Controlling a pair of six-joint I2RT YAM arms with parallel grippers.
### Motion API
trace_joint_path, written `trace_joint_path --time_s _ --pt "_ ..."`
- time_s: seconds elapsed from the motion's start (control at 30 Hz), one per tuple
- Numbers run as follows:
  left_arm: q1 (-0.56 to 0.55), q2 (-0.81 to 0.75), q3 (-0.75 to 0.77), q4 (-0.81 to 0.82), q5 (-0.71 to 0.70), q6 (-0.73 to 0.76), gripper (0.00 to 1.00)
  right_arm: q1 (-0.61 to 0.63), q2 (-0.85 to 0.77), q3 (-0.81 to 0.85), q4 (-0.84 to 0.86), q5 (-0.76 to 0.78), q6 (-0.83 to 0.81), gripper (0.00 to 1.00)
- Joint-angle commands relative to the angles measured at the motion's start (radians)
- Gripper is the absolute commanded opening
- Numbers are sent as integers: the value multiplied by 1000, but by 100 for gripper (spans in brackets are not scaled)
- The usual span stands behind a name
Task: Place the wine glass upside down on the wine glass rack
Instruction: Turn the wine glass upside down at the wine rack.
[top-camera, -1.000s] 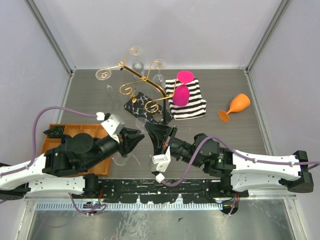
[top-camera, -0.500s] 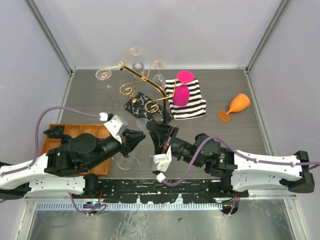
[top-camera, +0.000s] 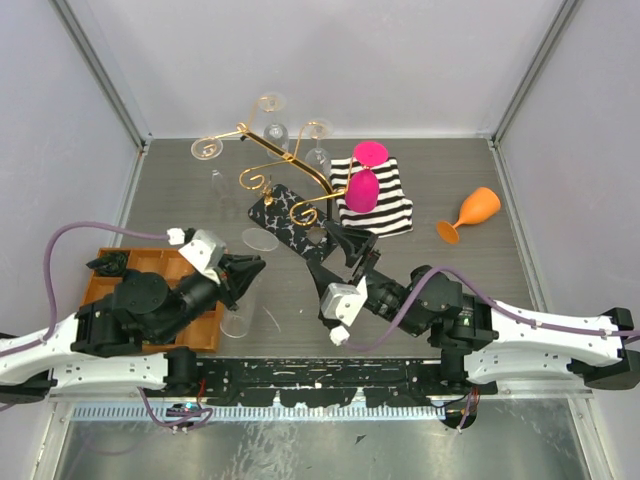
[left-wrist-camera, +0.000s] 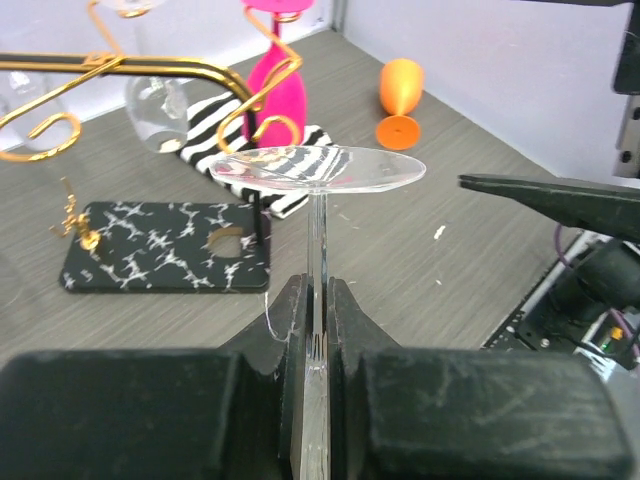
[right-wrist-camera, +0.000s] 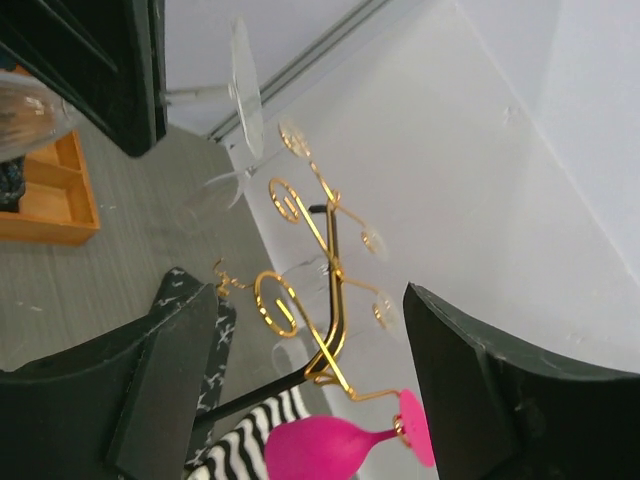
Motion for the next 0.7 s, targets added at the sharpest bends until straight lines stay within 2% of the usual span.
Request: trace_joint_path --time_s 0.0,0.2,0.4,0.5,0.6,0.67 --pt "-2 -51 -51 -25 -140 -7 0 5 -16 11 -64 139 229 82" --pt "-3 -42 -72 -47 -143 -3 0 5 -3 -24 -262 193 676 88" --pt "-2 1 -93 17 -141 13 0 5 6 -96 -406 134 1065 88" --pt "-2 32 -126 97 -163 70 0 5 -4 -127 -436 145 1185 89" --pt "3 50 -192 240 -194 144 0 5 -39 -162 -423 154 1230 90" --pt "32 46 -227 327 -148 184 0 5 -68 -183 -406 172 1236 92"
